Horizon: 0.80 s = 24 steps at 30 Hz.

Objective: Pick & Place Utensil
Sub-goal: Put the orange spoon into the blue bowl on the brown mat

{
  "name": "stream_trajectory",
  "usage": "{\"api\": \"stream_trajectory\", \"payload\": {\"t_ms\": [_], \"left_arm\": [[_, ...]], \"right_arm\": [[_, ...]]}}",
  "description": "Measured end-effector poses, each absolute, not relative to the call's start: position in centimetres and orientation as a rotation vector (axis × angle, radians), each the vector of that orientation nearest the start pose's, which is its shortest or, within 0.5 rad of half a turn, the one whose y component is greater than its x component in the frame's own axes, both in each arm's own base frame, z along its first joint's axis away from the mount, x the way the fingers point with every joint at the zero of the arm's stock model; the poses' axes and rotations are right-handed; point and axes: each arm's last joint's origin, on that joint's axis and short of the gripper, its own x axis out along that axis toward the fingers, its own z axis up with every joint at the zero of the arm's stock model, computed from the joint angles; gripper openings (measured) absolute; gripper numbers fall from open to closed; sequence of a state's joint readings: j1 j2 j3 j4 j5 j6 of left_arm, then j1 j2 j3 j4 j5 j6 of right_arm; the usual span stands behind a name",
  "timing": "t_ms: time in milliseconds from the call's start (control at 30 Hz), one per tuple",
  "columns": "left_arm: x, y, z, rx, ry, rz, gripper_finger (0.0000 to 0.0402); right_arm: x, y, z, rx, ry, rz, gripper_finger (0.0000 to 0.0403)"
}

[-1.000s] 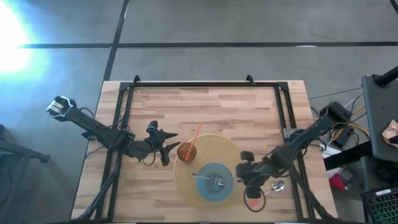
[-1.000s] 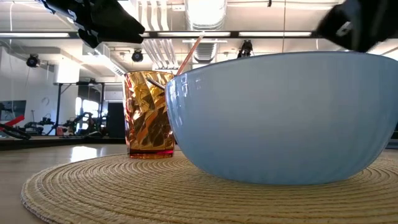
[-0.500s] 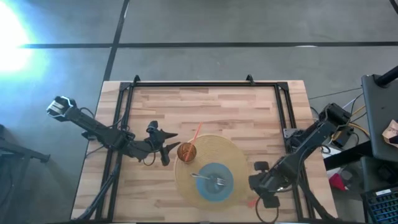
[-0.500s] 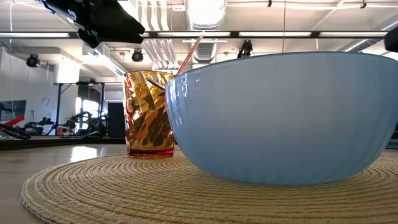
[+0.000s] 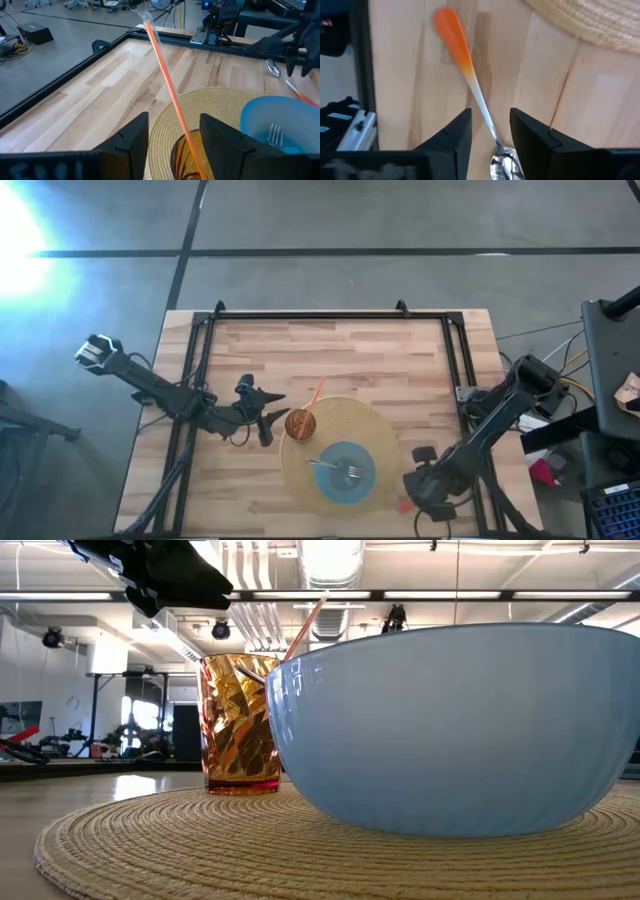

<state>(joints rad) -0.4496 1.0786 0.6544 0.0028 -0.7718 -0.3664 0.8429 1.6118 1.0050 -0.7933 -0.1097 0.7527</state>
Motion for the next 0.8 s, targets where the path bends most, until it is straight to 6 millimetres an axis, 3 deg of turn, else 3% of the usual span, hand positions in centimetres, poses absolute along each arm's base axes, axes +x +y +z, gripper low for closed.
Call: {"api": "stream_trajectory", "payload": {"t_ms": [333,800], "left_arm": [[21.1,-7.9,25.4,-0.117,0.282,0.374,0.0170],[21.1,-7.9,25.4,-0.117,0.282,0.375,0.0170]], "right_arm": [[18.8,21.9,15.8,0.066,1.634,0.218,0.0152],[19.0,22.4,13.6,0.038,1.711,0.175,0.0143]]}}
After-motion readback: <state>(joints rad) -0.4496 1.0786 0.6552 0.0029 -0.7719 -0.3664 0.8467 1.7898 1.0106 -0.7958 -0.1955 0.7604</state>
